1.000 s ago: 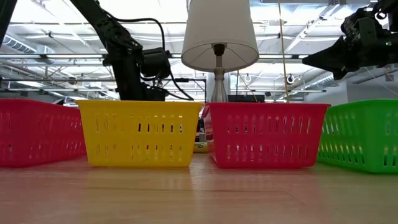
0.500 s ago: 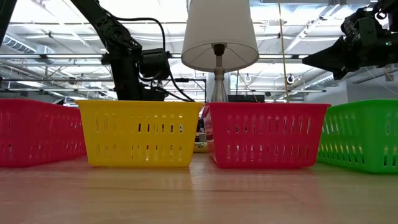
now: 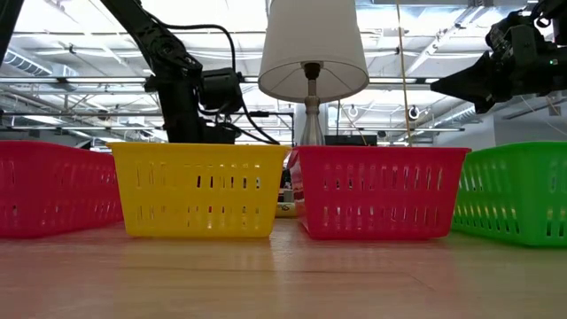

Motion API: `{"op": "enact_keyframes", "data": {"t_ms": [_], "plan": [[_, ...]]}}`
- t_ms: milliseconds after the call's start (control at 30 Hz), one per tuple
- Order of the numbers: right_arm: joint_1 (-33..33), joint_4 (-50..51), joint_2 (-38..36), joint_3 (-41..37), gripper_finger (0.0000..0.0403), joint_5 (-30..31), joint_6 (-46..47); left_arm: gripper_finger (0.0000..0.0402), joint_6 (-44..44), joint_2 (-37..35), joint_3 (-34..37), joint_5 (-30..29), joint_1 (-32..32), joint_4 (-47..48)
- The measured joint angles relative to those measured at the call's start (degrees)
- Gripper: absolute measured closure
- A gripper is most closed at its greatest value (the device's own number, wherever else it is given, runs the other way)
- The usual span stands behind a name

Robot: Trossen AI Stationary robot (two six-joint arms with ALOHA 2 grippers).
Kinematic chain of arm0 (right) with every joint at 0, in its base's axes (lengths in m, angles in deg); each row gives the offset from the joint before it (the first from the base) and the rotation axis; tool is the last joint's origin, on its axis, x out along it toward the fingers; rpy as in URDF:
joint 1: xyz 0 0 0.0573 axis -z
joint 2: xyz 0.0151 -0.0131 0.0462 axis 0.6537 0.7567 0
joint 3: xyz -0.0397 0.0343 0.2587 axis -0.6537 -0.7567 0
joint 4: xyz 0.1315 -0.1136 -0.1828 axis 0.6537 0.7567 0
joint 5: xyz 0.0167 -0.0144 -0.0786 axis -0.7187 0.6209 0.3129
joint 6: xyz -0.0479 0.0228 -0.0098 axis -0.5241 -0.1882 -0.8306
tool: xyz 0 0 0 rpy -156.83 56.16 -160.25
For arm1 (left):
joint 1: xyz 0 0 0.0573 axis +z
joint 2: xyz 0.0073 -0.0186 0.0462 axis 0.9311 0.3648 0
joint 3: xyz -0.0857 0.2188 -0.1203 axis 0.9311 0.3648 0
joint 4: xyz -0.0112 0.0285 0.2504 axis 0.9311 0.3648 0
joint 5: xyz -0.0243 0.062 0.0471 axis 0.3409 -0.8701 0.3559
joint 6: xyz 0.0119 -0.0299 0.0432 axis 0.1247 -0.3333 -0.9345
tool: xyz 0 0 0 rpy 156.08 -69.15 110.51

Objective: Pick & Place Markers
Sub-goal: Put the large orange highlighter into the right red bin

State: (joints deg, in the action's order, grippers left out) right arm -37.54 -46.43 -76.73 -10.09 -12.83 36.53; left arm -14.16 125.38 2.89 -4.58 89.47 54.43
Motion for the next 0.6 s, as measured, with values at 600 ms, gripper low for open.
{"op": "enact_keyframes", "data": {"t_ms": [600], "plan": [[-0.02, 0.0, 0.0, -0.02, 0.0401, -0.02, 0.0, 0.0336, -1.76, -0.04, 1.03, 0.38, 0.0, -0.02]]}}
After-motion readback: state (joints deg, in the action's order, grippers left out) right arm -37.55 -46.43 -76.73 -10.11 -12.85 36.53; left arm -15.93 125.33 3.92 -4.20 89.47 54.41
